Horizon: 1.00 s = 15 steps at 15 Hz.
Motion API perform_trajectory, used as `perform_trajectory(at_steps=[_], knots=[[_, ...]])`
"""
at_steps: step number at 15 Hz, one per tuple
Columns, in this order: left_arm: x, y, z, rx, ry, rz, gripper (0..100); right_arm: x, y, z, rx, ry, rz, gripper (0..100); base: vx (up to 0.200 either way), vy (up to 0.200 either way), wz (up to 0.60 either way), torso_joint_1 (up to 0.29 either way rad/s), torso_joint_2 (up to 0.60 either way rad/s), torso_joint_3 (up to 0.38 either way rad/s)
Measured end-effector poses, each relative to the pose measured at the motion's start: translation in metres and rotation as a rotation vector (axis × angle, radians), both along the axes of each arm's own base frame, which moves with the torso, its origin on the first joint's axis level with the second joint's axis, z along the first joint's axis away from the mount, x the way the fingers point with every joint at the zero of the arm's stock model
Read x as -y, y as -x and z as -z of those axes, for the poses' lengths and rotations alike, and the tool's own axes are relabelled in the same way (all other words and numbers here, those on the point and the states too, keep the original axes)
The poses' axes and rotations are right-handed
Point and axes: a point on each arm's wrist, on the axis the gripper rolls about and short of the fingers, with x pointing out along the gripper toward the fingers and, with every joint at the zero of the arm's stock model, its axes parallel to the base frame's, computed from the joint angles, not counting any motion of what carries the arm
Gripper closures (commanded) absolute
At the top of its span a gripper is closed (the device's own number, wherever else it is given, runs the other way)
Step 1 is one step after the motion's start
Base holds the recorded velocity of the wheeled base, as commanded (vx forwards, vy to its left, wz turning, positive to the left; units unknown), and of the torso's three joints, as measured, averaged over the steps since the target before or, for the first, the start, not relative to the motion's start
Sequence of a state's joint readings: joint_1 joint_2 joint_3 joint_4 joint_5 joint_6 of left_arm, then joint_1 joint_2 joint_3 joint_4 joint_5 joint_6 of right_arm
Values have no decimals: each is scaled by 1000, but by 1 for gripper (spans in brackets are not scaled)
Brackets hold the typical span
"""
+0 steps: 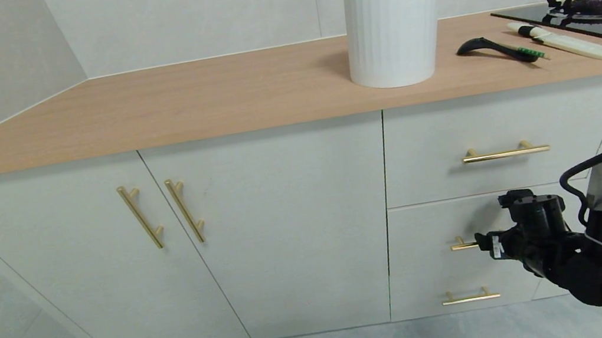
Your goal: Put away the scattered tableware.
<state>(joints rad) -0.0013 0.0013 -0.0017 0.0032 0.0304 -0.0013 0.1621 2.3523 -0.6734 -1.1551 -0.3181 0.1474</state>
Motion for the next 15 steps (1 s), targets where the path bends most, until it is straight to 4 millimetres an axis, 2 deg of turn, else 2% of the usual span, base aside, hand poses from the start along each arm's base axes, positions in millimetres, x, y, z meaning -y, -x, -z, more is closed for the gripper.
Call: perform_trajectory(at_steps=[7,11,13,15], knots=[[0,0,0,0,0,0,0,0,1,12,-46,11,-5,0,0,0,0,0,0,0],[0,0,0,0,0,0,0,1,9,14,-115,16,-13,0,0,0,0,0,0,0],[0,0,0,0,0,1,0,3,19,6,-177,16,-31,0,0,0,0,0,0,0],[0,0,0,0,0,0,0,4,36,-14,-276,2,-76,0,0,0,0,0,0,0]])
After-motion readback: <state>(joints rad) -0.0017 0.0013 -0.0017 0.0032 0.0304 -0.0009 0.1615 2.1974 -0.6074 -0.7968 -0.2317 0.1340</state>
